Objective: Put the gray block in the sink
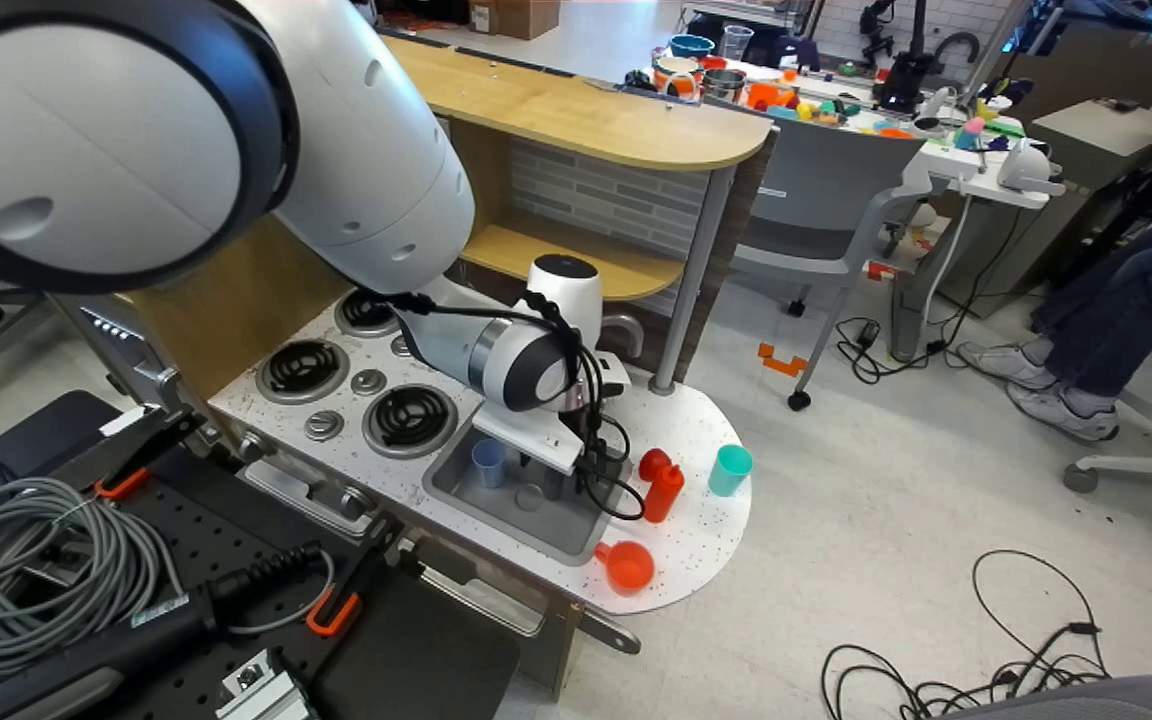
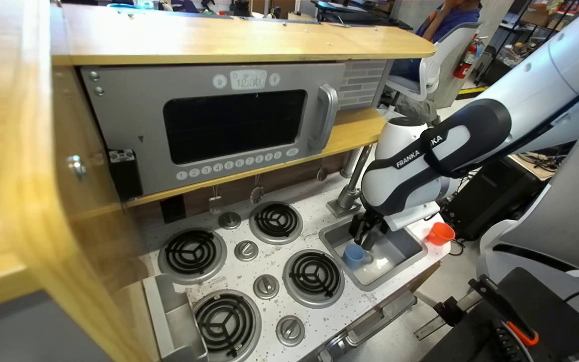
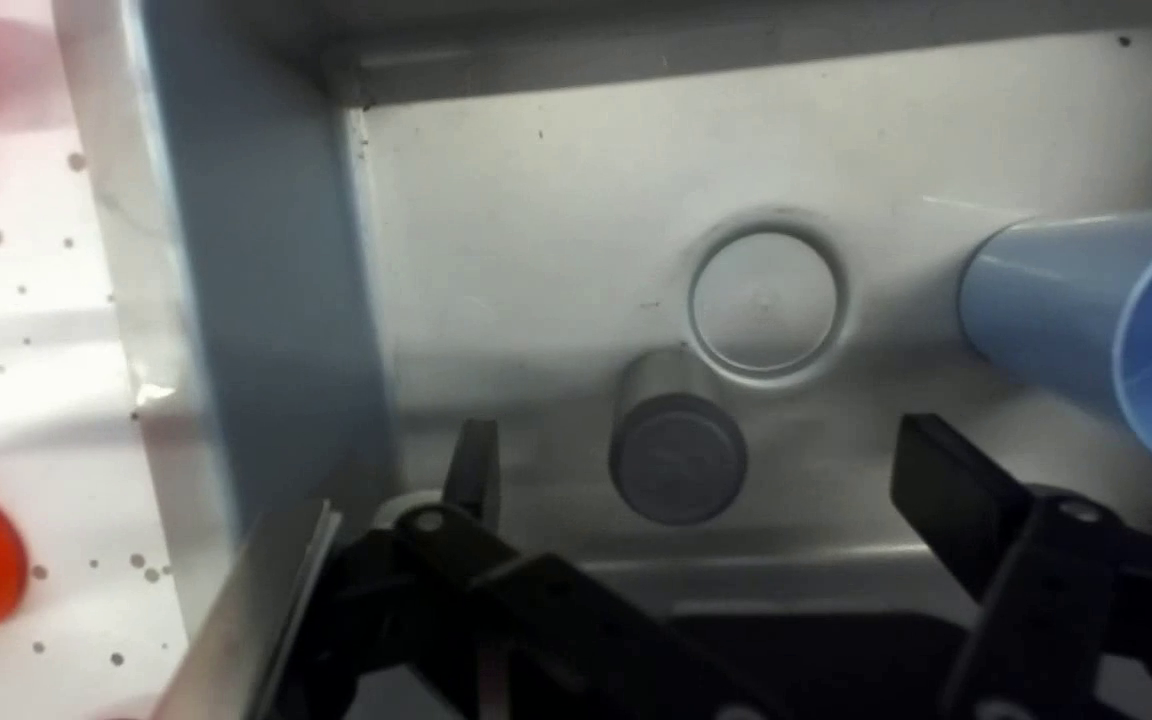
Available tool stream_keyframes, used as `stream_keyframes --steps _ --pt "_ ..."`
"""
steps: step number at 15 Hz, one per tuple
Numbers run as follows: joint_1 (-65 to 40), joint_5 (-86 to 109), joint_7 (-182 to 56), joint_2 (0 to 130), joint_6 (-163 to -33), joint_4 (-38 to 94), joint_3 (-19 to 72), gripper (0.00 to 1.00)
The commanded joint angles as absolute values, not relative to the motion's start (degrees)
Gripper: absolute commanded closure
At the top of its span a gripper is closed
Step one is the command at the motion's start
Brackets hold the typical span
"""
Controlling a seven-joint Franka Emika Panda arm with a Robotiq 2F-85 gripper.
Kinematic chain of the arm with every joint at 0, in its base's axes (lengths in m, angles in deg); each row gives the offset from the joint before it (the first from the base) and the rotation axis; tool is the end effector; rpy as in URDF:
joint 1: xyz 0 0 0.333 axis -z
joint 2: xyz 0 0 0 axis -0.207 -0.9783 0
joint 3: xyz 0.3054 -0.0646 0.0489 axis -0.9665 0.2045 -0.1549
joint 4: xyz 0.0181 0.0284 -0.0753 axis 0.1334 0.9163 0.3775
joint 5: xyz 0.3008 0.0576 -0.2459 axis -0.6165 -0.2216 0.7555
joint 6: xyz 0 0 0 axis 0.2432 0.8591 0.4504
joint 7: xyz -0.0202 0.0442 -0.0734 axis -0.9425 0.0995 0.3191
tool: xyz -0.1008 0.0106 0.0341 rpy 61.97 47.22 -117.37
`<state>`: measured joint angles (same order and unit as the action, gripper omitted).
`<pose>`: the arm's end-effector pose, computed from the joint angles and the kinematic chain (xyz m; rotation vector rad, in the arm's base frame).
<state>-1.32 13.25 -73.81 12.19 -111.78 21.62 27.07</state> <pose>0.6185 -0.1628 -0.0568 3.0379 -0.0504 -0.1933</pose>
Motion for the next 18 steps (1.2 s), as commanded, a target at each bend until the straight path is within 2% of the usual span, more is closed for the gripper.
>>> stream_keyframes --steps 1,10,14,18 --pt "0.24 12.05 -75.73 18.6 -112.34 28.19 25.58 0.0" --pt "3.26 11.21 -78.21 35.51 -113.83 44.65 24.28 0.0" --pt "8.11 5.76 -82.45 45.02 -115.89 50.56 20.36 0.0" --pt "7.05 6.19 -82.14 51.92 -107.31 49.89 23.91 0.0"
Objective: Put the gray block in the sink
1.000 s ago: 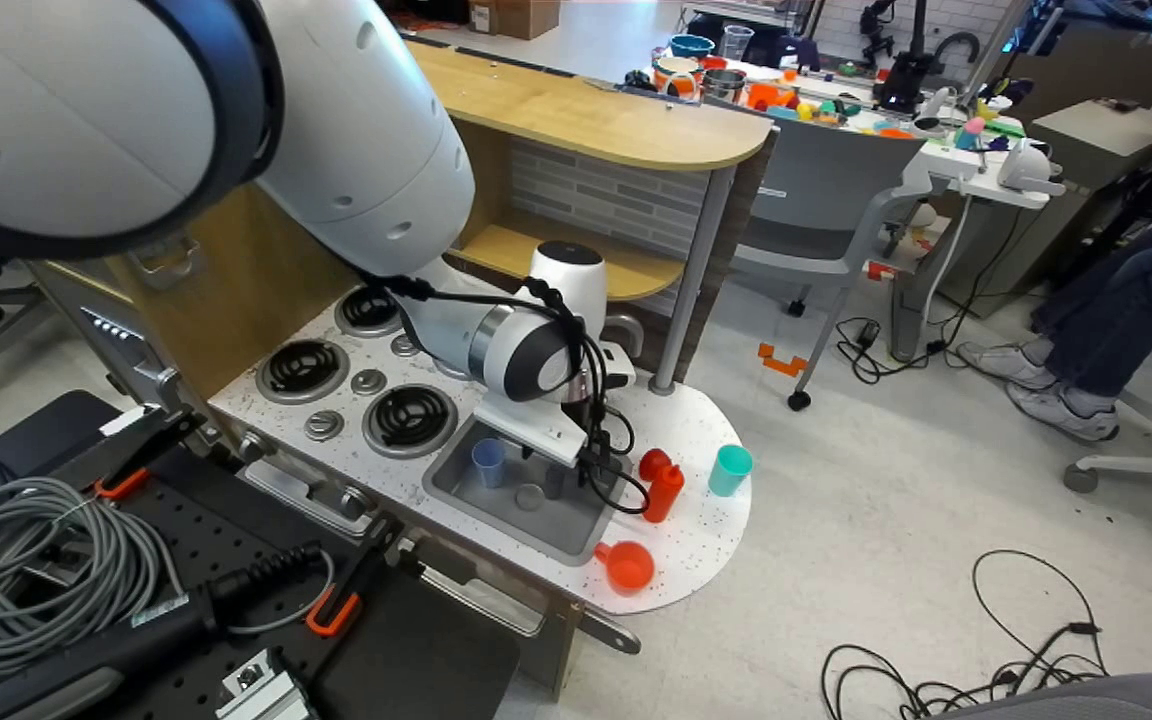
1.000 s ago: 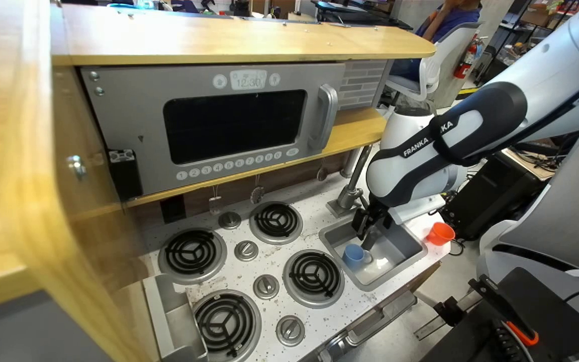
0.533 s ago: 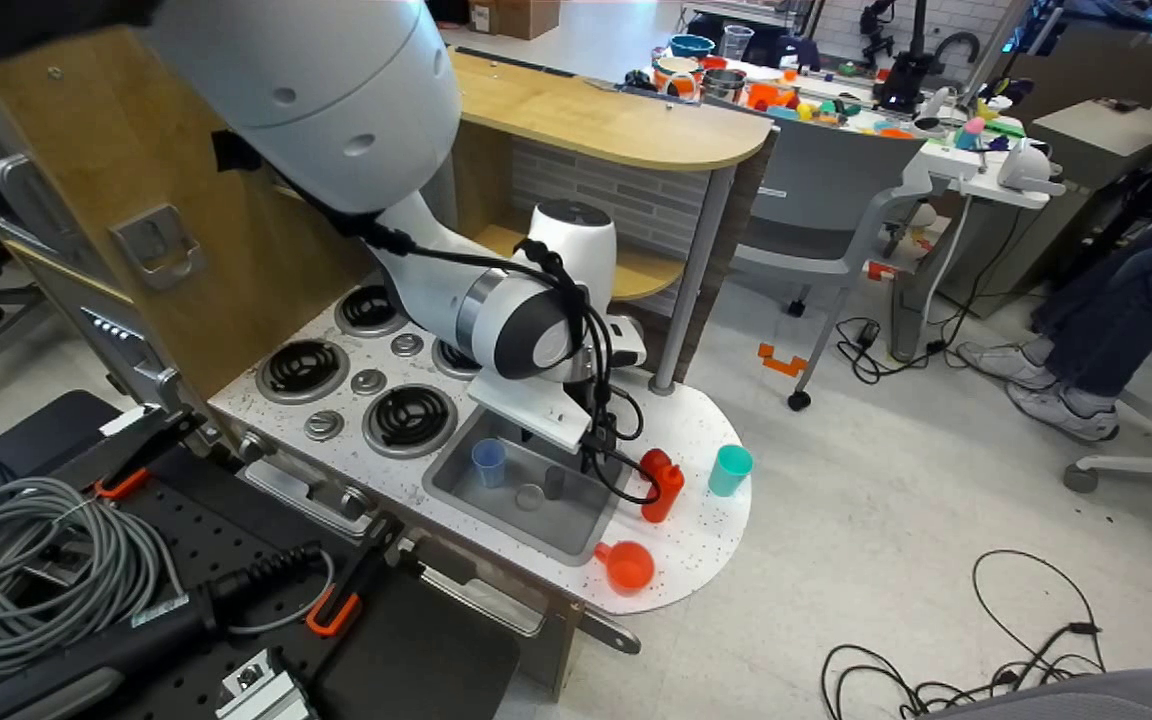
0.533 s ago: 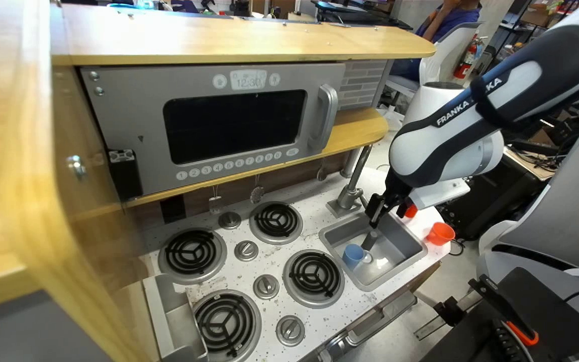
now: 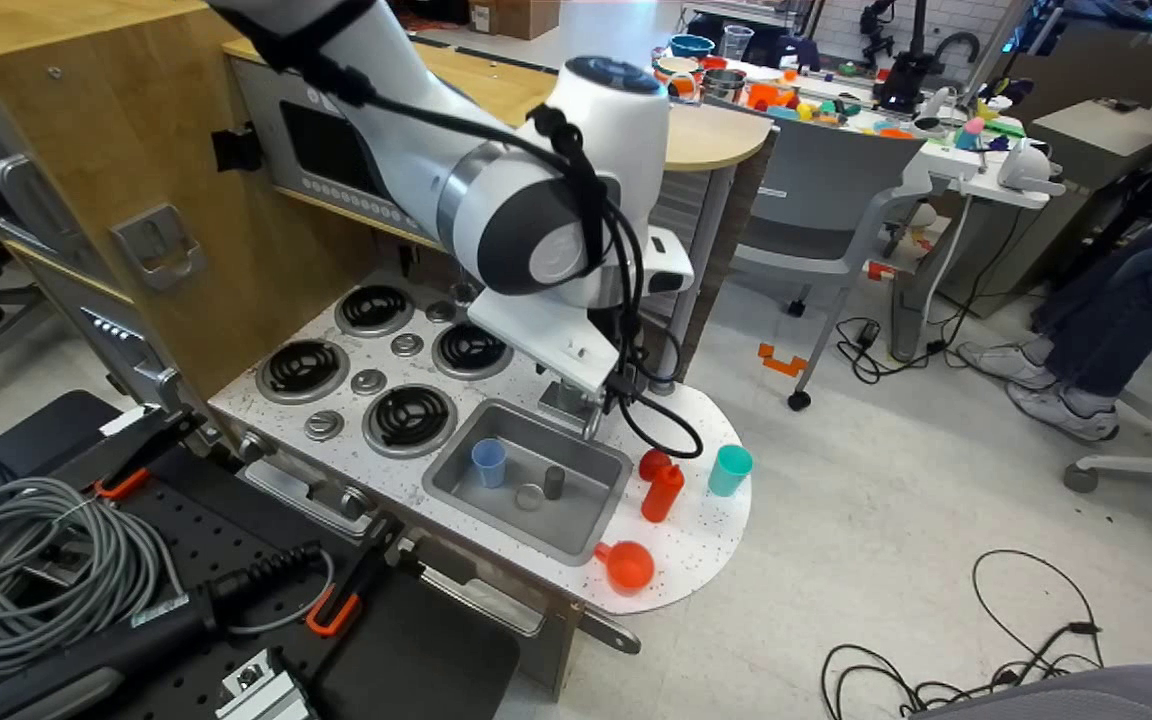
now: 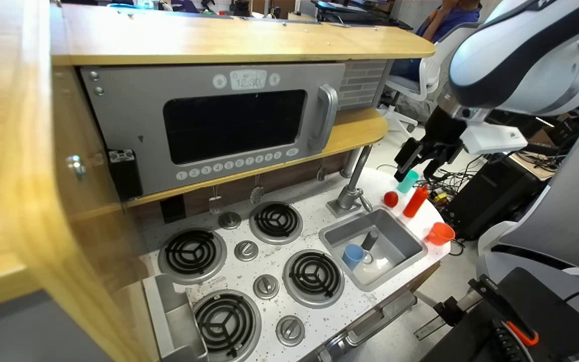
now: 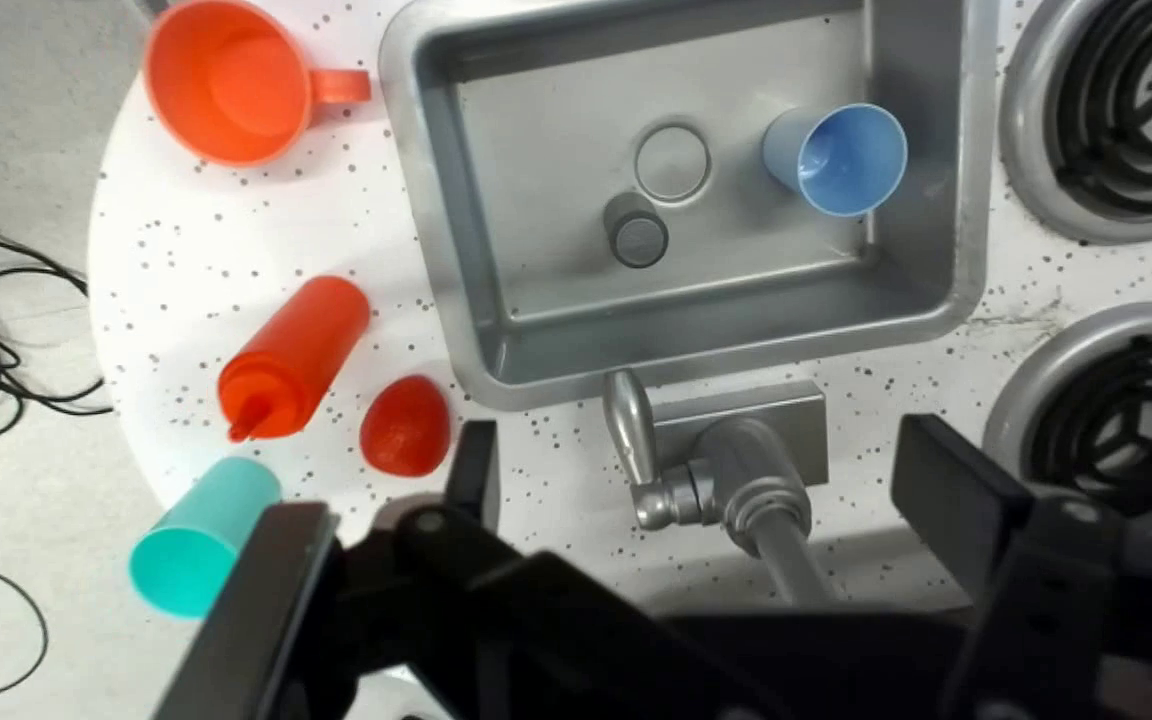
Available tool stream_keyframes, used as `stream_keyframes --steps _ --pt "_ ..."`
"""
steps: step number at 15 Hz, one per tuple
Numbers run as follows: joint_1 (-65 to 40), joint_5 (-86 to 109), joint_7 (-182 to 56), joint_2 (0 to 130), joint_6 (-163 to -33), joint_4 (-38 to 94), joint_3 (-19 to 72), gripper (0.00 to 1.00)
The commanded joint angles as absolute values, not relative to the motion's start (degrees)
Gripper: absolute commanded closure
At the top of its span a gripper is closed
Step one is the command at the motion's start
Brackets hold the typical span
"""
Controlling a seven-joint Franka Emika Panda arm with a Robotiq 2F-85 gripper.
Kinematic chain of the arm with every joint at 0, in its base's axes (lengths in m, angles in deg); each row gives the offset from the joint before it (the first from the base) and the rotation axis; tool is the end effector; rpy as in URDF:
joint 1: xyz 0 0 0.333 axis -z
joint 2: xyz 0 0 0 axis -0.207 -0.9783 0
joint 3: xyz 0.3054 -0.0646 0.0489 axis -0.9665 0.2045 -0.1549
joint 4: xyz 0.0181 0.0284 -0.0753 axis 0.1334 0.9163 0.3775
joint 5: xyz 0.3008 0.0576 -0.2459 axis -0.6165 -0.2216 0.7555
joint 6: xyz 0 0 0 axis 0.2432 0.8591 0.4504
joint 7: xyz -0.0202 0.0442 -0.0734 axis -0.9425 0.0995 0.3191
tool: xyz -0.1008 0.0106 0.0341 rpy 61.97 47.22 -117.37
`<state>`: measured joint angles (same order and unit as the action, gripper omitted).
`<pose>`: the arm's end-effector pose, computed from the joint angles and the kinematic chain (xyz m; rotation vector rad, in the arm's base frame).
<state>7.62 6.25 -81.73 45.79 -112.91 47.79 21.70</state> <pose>0.5855 -0.2002 0.1610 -3.1227 0.1783 -0.0734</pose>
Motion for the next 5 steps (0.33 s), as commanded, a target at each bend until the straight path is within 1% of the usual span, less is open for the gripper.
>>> stream_keyframes --steps 1,2,5 --pt "5.21 9.05 -79.8 52.44 -102.43 48.43 27.1 0.0" --pt "6.28 6.11 -82.04 49.54 -107.71 47.9 24.61 0.0" --pt "5.81 7.22 -81.73 51.97 -103.56 47.87 26.97 0.0"
